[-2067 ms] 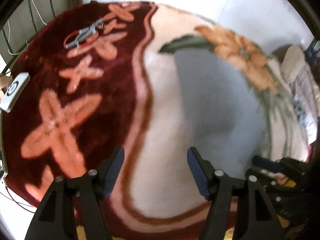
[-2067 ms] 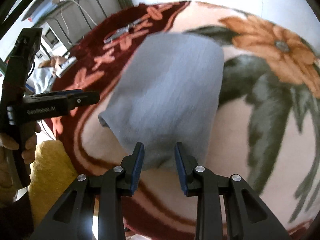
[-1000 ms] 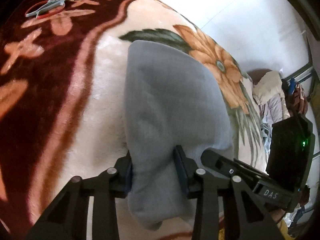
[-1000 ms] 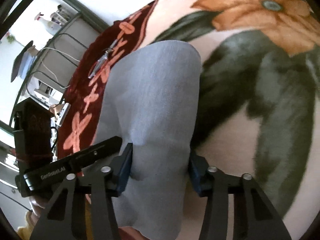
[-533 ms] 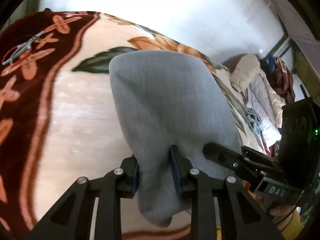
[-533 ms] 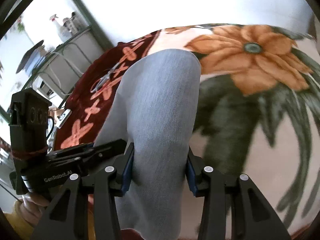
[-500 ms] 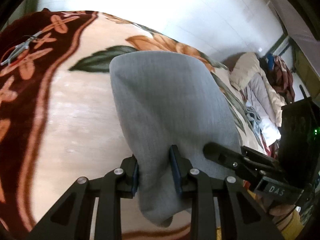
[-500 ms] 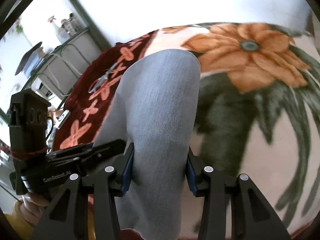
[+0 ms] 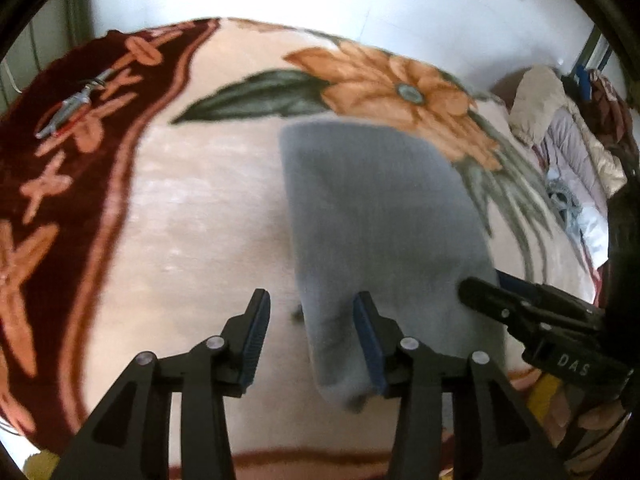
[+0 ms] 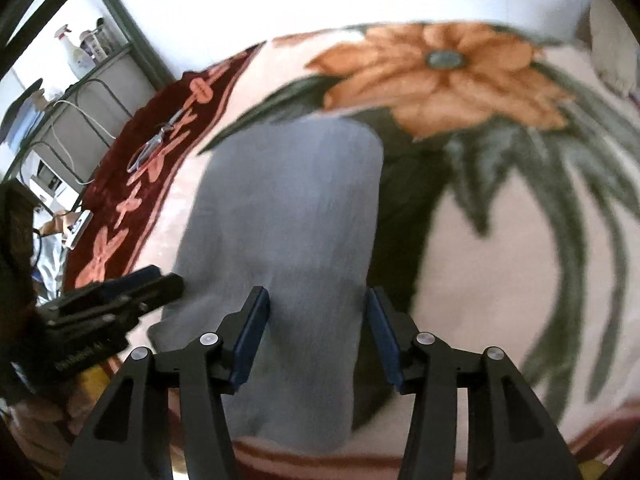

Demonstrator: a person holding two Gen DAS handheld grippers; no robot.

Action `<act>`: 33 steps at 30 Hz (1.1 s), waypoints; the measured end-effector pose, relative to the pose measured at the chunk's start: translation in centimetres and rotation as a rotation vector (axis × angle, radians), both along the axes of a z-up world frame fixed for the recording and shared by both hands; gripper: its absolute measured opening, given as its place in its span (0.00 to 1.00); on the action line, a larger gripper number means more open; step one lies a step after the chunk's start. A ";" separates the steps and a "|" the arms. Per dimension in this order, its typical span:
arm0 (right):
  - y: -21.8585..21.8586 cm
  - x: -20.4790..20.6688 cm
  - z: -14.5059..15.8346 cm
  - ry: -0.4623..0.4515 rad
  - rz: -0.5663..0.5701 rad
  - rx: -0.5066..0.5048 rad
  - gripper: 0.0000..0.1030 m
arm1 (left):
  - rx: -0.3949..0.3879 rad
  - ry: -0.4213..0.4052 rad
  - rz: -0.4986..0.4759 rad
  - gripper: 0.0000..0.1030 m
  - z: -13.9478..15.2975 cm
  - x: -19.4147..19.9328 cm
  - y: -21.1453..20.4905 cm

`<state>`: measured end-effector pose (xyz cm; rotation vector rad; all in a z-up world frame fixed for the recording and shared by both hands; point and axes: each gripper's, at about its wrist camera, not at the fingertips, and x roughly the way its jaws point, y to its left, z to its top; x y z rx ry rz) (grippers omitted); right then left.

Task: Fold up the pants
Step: 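Smooth the folded grey pants with both open grippers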

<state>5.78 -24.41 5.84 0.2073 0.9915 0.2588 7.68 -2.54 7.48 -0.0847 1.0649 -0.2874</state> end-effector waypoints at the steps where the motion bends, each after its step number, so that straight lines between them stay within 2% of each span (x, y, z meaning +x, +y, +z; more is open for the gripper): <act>1: 0.0 -0.4 0.5 -0.018 0.000 -0.006 0.49 | -0.014 -0.012 0.005 0.44 0.7 -0.3 0.2; 4: 0.0 -2.1 1.9 -0.074 0.013 0.008 0.49 | -0.054 -0.068 0.020 0.44 3.0 -1.5 0.3; 6: 0.1 -2.6 2.0 -0.075 0.019 0.030 0.49 | -0.048 -0.089 -0.003 0.44 3.7 -1.6 -0.6; 9: 0.5 -2.9 0.9 -0.043 0.013 0.007 0.49 | 0.030 -0.058 -0.023 0.44 2.3 -1.5 -1.9; 13: 1.0 -3.4 -1.5 0.032 0.035 -0.028 0.49 | 0.067 0.038 -0.014 0.44 -0.8 -1.9 -2.0; 16: 1.3 -3.7 -3.3 0.073 0.054 -0.073 0.49 | 0.064 0.058 -0.009 0.50 -2.0 -2.4 -1.5; 17: 1.3 -3.7 -3.6 0.082 0.055 -0.072 0.49 | 0.069 0.058 -0.009 0.55 -2.2 -2.4 -1.4; 20: 0.8 -3.7 -4.6 0.107 0.048 -0.044 0.49 | 0.083 0.060 -0.013 0.61 -2.7 -2.2 -1.4; 28: 0.8 -4.1 -3.4 0.103 0.053 -0.016 0.49 | 0.119 0.037 -0.015 0.61 -1.6 -3.0 -1.7; 33: 0.9 -5.5 -1.2 0.049 0.051 -0.025 0.49 | 0.123 0.020 -0.023 0.62 -0.1 -4.0 -2.2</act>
